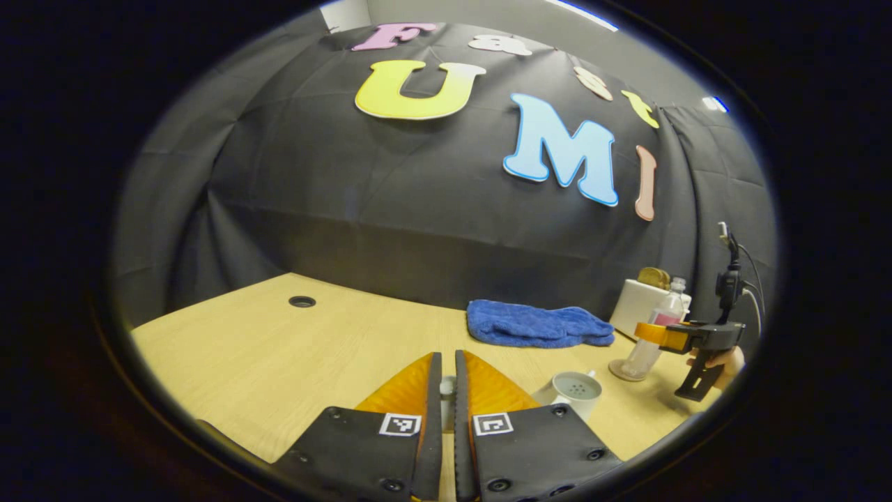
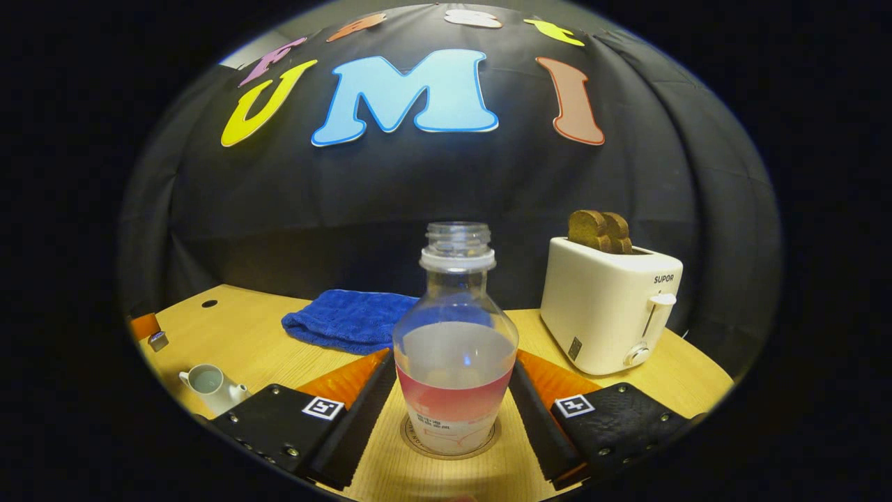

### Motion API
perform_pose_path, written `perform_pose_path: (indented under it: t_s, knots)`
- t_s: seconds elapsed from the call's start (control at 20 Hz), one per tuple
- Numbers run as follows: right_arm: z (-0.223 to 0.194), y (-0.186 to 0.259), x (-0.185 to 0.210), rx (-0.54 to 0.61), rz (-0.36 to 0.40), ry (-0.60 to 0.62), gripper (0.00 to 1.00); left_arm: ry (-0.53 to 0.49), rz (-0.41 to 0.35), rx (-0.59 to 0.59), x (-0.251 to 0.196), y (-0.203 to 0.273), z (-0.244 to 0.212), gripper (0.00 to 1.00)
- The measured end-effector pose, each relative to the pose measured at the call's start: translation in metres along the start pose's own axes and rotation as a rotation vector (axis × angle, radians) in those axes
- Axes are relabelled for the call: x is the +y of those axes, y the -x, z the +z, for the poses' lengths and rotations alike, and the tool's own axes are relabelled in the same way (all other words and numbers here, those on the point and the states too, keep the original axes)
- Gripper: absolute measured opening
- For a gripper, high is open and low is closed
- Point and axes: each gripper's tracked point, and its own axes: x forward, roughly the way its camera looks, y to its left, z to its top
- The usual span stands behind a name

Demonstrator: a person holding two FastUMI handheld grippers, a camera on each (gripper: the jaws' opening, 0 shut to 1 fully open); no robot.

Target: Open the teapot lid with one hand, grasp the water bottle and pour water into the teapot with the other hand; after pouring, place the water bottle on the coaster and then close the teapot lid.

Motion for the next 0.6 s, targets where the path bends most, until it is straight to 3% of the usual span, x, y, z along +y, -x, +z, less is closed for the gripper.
perform_pose_path:
  t_s: [0.6]
  knots:
    - [0.030, 0.059, 0.012, -0.067, 0.030, 0.032, 0.95, -0.014, -0.048, -0.015, -0.014, 0.003, 0.008, 0.13]
